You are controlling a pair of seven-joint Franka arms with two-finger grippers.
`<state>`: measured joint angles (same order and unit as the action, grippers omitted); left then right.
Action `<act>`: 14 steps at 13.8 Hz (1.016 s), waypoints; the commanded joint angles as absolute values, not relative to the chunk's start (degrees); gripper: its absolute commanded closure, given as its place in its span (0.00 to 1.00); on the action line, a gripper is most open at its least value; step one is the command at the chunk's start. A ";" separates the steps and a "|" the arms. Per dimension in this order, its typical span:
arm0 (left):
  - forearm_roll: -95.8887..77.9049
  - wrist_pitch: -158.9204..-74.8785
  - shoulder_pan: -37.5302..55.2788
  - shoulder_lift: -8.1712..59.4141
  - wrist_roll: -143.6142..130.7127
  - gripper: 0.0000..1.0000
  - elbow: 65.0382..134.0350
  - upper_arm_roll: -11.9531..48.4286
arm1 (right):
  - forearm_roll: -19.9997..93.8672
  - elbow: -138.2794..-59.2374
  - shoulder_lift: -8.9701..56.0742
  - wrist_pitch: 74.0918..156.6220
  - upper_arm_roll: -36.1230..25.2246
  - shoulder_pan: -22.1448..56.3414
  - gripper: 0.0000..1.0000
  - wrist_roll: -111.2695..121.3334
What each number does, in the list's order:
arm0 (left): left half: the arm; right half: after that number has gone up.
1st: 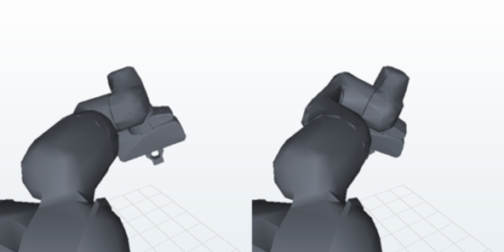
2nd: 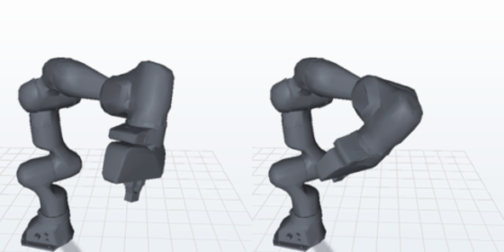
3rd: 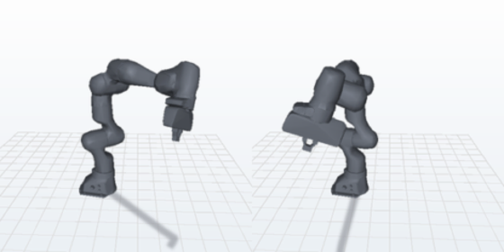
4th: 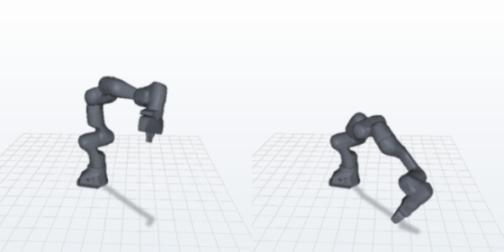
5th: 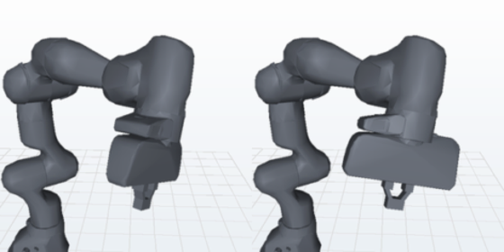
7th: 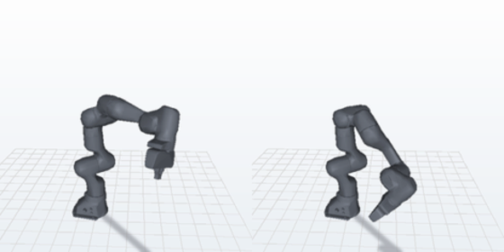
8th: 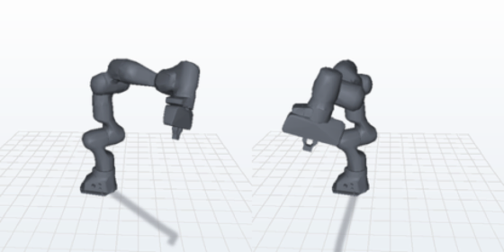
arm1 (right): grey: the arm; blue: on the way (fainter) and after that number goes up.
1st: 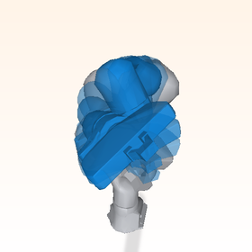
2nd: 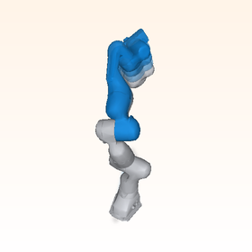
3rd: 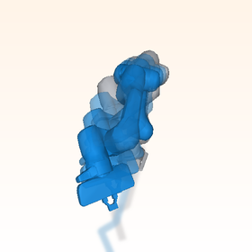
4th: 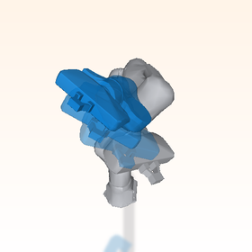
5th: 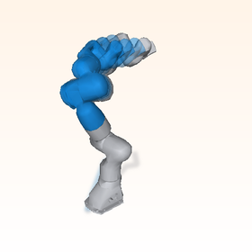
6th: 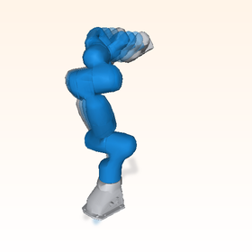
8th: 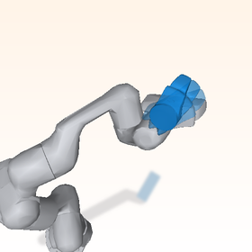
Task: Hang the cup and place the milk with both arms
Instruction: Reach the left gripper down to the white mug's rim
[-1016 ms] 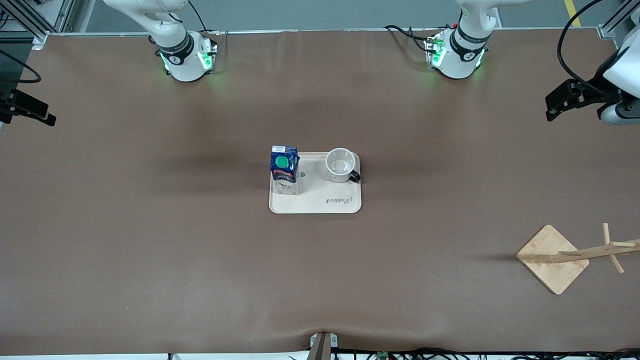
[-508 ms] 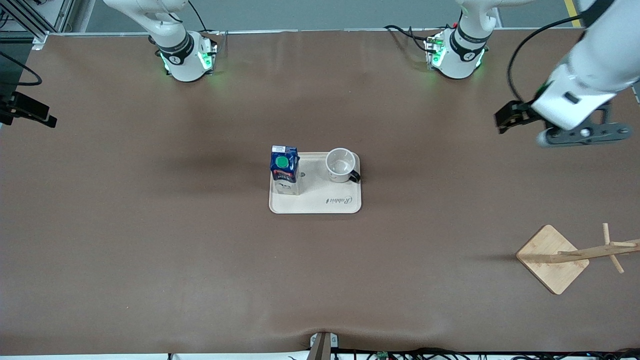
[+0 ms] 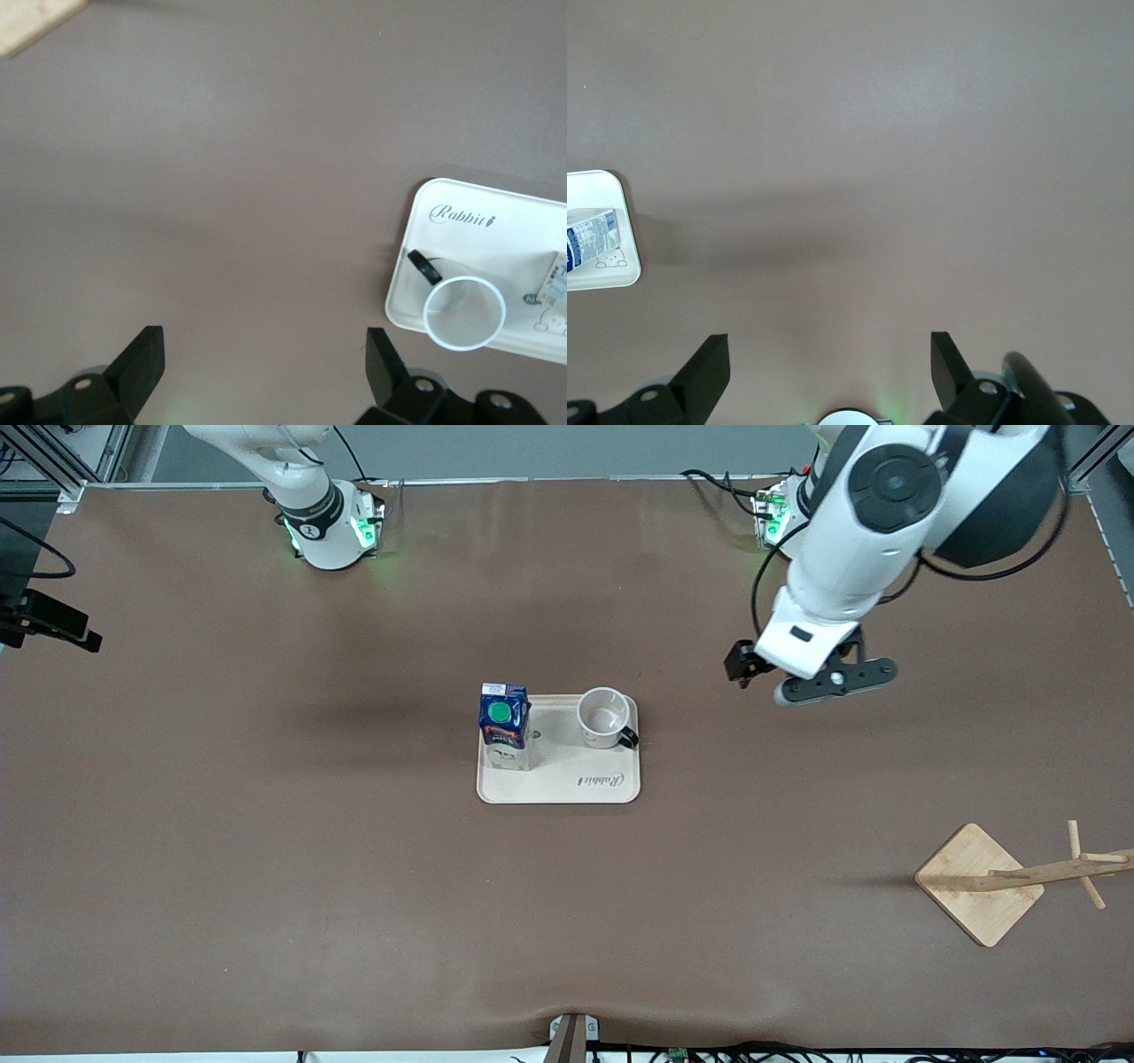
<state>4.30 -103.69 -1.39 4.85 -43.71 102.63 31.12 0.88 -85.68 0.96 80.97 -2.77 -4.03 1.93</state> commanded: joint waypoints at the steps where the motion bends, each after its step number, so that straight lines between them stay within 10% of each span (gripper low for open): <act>1: 4.92 -110.27 -0.71 5.44 -52.34 0.00 107.82 33.48 | -0.09 -84.29 2.20 80.60 -2.55 -4.40 0.00 2.81; 14: 5.54 -126.91 10.72 18.45 -96.93 0.13 111.97 33.40 | 0.44 -84.29 2.64 80.77 -2.64 -4.57 0.00 2.72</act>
<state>4.38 -124.33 10.31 17.25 -93.27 111.13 33.31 0.88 -85.40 2.08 80.99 -2.93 -4.10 1.93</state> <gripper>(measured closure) 0.132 0.000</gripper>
